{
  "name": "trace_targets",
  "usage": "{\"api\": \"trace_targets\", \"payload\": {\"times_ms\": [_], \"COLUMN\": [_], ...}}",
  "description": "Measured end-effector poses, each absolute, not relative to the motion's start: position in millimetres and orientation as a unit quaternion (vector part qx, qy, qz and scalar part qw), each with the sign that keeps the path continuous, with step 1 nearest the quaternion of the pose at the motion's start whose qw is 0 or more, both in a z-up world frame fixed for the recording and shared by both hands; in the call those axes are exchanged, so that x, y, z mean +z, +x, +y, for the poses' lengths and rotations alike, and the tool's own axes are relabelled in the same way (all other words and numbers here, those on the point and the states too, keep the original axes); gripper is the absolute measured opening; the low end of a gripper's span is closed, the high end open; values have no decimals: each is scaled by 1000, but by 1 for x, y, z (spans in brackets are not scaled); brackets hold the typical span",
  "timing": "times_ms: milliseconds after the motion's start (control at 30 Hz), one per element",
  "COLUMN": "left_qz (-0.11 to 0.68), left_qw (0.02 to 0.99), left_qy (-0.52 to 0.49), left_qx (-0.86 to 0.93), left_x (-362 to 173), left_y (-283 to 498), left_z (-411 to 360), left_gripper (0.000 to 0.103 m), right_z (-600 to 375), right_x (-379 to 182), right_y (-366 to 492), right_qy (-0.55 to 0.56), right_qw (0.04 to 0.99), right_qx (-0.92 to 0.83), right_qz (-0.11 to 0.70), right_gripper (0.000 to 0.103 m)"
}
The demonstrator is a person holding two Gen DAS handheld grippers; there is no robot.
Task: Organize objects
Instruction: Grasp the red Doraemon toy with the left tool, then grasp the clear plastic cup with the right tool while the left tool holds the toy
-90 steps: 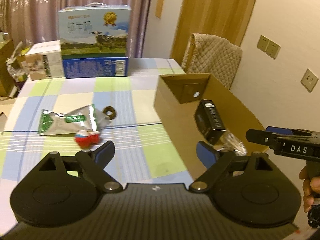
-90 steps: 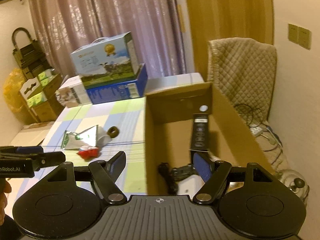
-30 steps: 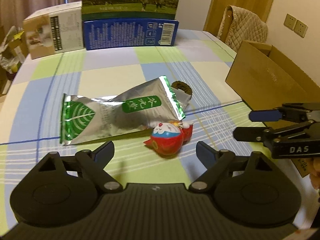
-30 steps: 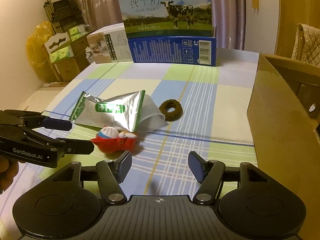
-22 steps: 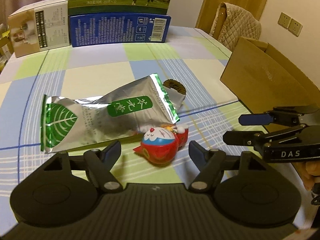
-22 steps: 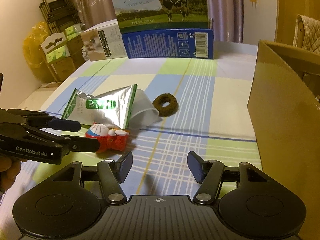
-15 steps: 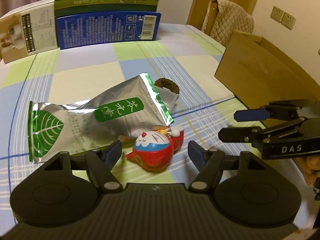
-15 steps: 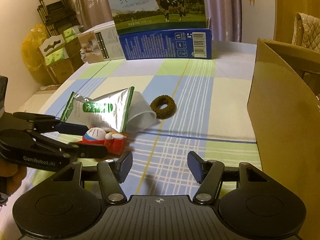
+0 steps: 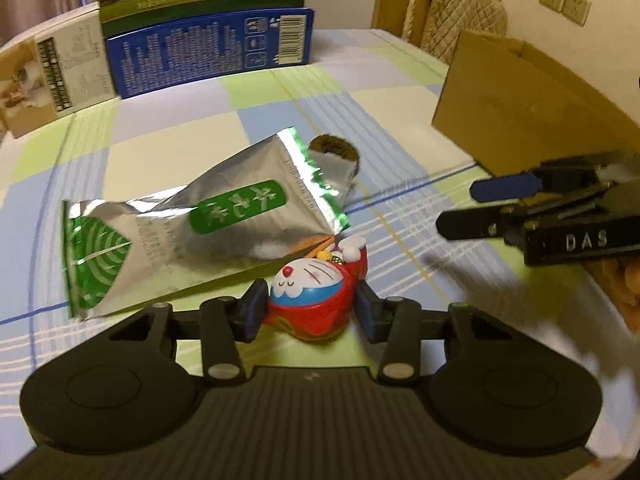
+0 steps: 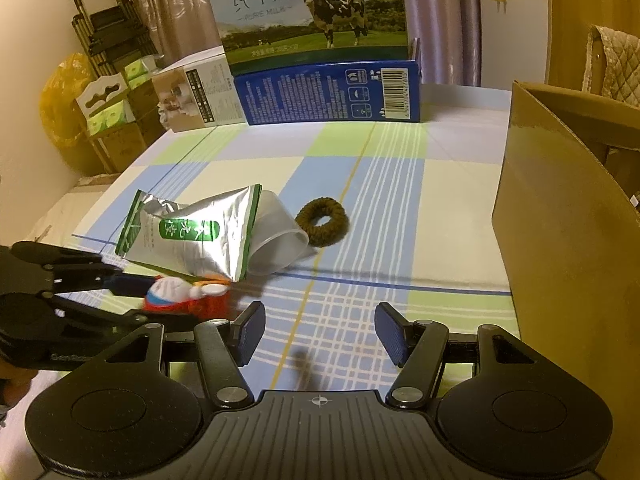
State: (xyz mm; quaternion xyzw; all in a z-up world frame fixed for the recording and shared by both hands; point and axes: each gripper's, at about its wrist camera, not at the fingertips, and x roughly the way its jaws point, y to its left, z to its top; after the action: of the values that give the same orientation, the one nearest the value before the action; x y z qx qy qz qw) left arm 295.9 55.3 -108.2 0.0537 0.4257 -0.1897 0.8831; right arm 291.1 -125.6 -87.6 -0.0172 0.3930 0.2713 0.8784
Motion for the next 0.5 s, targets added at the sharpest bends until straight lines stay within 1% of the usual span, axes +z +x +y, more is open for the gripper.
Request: {"api": "trace_targets", "payload": {"times_ms": [233, 500], "left_qz": [418, 405], "left_qw": [899, 913], "left_qy": [28, -15], "left_qx": [-123, -47], "left_x": [-99, -98], "left_y": [289, 297], "left_z": [80, 109], "left_gripper": [40, 40], "right_z": [-114, -93], "right_x": [-91, -96], "right_y": [297, 305], "right_qy": [-39, -81], "right_qw": [877, 876], "right_qx": [281, 308], "right_qz": [389, 363], "right_gripper": [59, 59]}}
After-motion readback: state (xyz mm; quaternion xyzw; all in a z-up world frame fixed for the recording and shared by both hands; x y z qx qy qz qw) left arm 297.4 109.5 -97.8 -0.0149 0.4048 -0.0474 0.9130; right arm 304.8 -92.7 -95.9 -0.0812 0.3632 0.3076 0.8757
